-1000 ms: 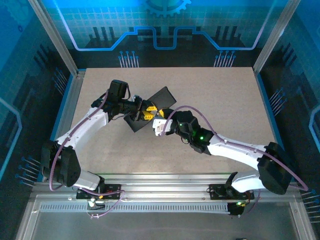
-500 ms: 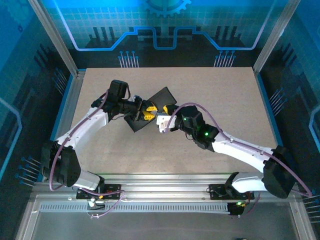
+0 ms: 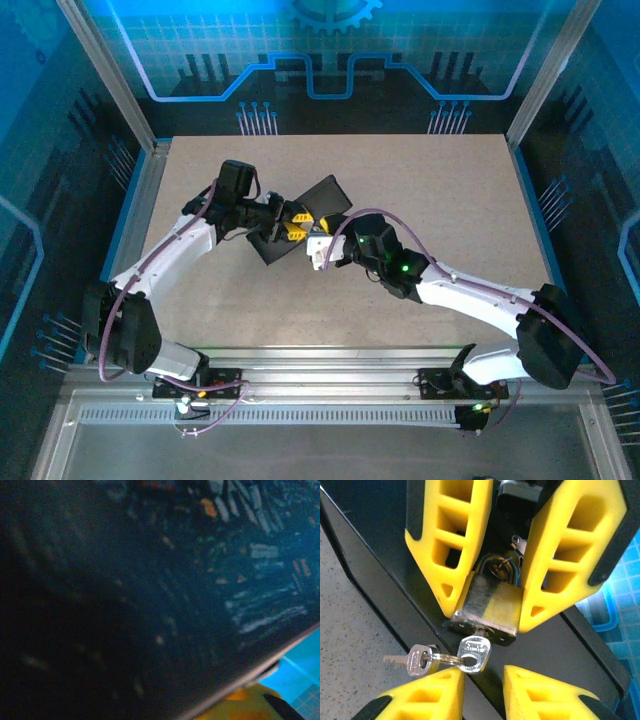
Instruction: Unlock the padlock with the key
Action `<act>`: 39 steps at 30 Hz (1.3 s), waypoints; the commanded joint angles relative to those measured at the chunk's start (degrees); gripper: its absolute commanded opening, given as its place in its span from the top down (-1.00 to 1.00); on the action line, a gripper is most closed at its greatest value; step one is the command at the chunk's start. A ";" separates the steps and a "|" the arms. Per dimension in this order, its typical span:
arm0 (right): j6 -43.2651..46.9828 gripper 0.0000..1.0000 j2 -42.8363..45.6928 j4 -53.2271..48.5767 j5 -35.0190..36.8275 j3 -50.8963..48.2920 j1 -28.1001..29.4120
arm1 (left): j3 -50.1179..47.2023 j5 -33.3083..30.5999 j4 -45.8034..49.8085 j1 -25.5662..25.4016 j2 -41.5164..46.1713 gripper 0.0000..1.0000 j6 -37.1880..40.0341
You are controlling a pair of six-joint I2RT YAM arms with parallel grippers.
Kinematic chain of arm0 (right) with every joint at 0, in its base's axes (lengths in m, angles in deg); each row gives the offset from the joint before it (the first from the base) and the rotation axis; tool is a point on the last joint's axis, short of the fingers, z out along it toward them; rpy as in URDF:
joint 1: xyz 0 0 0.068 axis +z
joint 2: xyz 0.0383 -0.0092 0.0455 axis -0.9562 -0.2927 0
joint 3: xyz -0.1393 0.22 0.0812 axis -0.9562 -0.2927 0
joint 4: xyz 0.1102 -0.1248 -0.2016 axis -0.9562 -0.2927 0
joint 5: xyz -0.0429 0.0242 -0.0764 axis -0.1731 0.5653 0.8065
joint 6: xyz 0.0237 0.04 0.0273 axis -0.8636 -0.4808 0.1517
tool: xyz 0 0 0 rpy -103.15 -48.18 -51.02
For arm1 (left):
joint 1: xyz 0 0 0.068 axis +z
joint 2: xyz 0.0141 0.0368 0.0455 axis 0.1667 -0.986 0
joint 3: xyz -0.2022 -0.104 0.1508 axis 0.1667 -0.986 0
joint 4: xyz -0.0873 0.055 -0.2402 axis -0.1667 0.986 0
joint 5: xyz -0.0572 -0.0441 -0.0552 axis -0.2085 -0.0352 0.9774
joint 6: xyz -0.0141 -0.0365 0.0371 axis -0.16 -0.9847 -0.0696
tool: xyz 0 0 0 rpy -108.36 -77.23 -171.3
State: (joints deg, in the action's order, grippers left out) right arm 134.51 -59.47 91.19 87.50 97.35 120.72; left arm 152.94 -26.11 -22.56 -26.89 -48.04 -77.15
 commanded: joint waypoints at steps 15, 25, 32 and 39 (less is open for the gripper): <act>0.10 0.46 1.00 2.53 -1.72 3.50 1.62 | 2.82 3.46 -3.60 0.10 2.63 1.00 0.76; 0.59 0.52 -1.74 5.00 -1.65 4.38 3.40 | 2.81 3.25 -3.86 -0.11 2.79 1.00 0.44; 1.05 0.58 -1.83 3.67 -0.90 4.20 2.79 | 3.08 3.41 -3.91 -0.10 2.72 1.00 0.52; 0.64 0.47 -0.87 3.44 -1.05 4.73 2.97 | 3.17 3.54 -4.31 -0.09 2.49 1.00 0.30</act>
State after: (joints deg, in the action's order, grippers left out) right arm 135.21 -61.19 91.41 87.67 99.28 122.71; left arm 152.96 -26.54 -22.56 -26.46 -48.02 -77.15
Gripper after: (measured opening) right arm 0.261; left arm 0.271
